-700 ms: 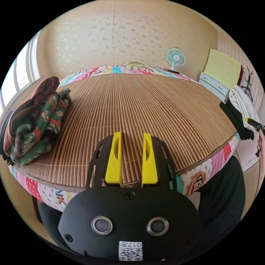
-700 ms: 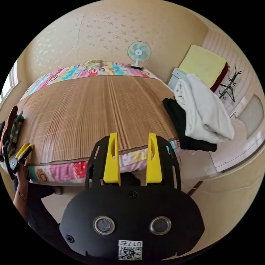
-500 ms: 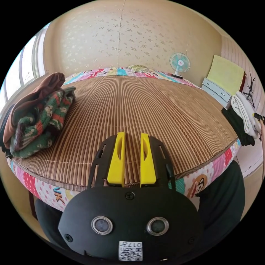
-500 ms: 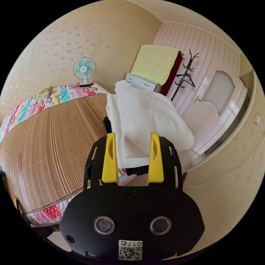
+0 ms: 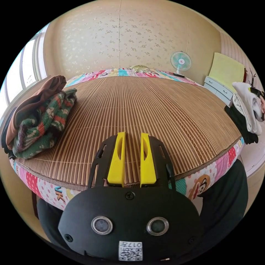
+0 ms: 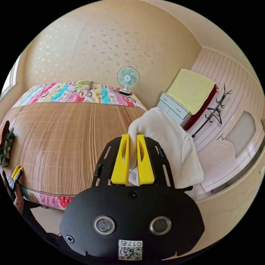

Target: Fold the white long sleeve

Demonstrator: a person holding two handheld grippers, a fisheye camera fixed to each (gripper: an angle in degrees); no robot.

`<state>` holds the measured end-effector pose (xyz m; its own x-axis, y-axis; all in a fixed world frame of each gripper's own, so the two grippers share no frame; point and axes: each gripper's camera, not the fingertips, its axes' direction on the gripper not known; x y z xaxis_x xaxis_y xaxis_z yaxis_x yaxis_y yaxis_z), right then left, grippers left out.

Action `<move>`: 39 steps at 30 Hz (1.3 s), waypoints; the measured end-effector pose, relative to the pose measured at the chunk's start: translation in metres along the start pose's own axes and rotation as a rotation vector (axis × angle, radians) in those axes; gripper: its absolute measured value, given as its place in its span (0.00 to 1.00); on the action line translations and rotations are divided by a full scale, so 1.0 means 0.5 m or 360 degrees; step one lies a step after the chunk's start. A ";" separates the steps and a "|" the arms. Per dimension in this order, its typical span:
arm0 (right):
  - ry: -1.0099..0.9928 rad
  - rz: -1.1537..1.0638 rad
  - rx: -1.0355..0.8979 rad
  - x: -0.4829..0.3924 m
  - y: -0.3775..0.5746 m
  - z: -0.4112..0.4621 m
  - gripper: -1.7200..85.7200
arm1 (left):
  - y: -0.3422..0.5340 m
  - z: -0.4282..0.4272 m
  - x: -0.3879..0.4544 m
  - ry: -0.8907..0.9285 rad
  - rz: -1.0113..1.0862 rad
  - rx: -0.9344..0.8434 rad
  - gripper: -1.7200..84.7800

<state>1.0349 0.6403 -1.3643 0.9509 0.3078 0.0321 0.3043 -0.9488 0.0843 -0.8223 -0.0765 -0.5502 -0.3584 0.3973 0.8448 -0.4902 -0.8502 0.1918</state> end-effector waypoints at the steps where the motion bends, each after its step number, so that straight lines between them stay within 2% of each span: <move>1: -0.0115 -0.0053 0.0032 -0.057 -0.006 -0.019 0.06 | 0.002 0.003 -0.001 0.0002 -0.0001 0.0001 0.12; 5: -0.0412 -0.0227 -0.0019 -0.250 0.012 -0.035 0.06 | 0.010 0.027 -0.009 0.0002 0.0000 0.0009 0.12; 9: -0.0825 -0.0465 -0.0404 -0.489 0.128 0.030 0.09 | 0.011 0.050 -0.025 0.0022 -0.0008 0.0009 0.12; 11: -0.0816 -0.0496 -0.0355 -0.540 0.181 0.019 0.10 | 0.010 0.060 -0.031 0.0032 -0.0005 0.0011 0.12; 12: -0.0704 -0.0542 -0.0287 -0.560 0.201 -0.006 0.10 | 0.009 0.066 -0.035 0.0031 -0.0005 0.0011 0.12; 15: -0.0635 -0.0577 -0.0301 -0.554 0.200 -0.053 0.12 | 0.004 0.083 -0.042 0.0013 0.0007 0.0015 0.12; 17: -0.0786 -0.0441 -0.0232 -0.481 0.173 -0.092 0.14 | 0.001 0.092 -0.050 0.0010 0.0009 0.0017 0.12; 19: -0.0946 -0.0138 -0.0081 -0.348 0.126 -0.119 0.16 | -0.004 0.102 -0.061 0.0016 0.0006 0.0020 0.12; 21: -0.0945 0.0026 -0.0055 -0.272 0.089 -0.090 0.18 | -0.012 0.114 -0.074 0.0014 0.0007 0.0022 0.12; 23: -0.0863 0.0097 -0.0151 -0.240 0.061 -0.012 0.19 | -0.019 0.123 -0.085 0.0009 0.0009 0.0023 0.12; 24: -0.0854 0.0104 -0.0296 -0.238 0.051 0.062 0.18 | -0.024 0.129 -0.094 0.0012 0.0007 0.0024 0.12; 25: -0.0892 0.0098 -0.0452 -0.247 0.051 0.139 0.15 | -0.027 0.132 -0.099 0.0014 0.0007 0.0025 0.12; 27: -0.1073 0.0109 -0.0579 -0.261 0.058 0.199 0.10 | -0.039 0.143 -0.120 0.0022 0.0002 0.0026 0.12; 30: -0.1090 -0.0097 -0.0164 -0.284 0.040 0.044 0.09 | -0.055 0.156 -0.147 0.0017 0.0004 0.0028 0.12; 31: -0.1170 -0.0185 0.0014 -0.297 0.035 -0.045 0.09 | -0.058 0.158 -0.152 0.0014 0.0005 0.0029 0.12; 33: -0.1420 -0.0349 0.0171 -0.330 0.043 -0.157 0.09 | -0.073 0.168 -0.174 -0.0007 0.0013 0.0033 0.12; 36: -0.1370 -0.0628 0.0128 -0.451 0.114 -0.234 0.09 | -0.094 0.175 -0.212 0.0004 0.0003 0.0025 0.12; 39: -0.1393 -0.0649 -0.0188 -0.551 0.216 -0.171 0.09 | -0.102 0.166 -0.300 0.0206 -0.0165 0.0019 0.11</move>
<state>0.8009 0.4590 -1.2790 0.4941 0.4046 -0.7695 0.6573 -0.7531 0.0261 -0.6775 -0.1213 -0.6451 -0.4060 0.5236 0.7490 -0.5206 -0.8061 0.2813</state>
